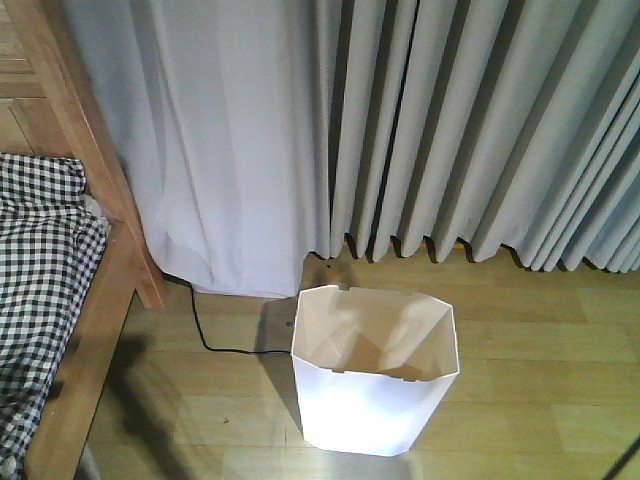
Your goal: Move trash bin to bedside with robot
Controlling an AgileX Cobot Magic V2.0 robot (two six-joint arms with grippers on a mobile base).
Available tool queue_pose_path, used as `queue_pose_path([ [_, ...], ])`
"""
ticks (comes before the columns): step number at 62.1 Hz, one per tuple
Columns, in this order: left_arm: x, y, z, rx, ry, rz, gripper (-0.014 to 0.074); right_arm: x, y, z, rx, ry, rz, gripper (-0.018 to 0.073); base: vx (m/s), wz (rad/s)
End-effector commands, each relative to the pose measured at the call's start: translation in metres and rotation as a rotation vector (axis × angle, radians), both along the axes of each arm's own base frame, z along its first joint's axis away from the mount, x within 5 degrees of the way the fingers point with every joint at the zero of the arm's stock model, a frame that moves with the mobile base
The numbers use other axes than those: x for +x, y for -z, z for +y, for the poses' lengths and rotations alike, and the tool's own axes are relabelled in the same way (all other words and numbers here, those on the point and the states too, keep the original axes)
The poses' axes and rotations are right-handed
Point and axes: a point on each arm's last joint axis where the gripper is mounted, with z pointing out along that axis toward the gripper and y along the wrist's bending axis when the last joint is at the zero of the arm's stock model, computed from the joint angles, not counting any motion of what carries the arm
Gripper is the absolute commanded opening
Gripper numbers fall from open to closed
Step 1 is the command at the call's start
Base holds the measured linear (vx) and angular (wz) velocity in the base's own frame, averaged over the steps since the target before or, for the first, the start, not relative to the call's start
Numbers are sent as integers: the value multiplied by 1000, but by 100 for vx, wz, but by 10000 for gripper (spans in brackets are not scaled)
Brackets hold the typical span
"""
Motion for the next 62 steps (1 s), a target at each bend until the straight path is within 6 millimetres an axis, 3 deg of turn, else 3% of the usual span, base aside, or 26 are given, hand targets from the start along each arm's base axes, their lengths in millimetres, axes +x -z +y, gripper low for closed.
queue_pose_path([
  [1,1,3,0,-18,0,-55,-6,-15,2,1,24,16,-87,415,0,0],
  [12,1,3,0,-18,0,-55,-6,-54,26,3,62,-10,-215,415,0,0],
  [22,1,3,0,-18,0,-55,-6,-72,54,3,64,-17,-262,412,0,0],
  [29,1,3,0,-18,0,-55,-6,-75,63,2,65,-10,-271,341,0,0],
  [42,1,3,0,-18,0,-55,-6,-75,64,3,65,-23,-260,-10,0,0],
  [62,1,3,0,-18,0,-55,-6,-75,64,3,66,-24,-259,-10,0,0],
])
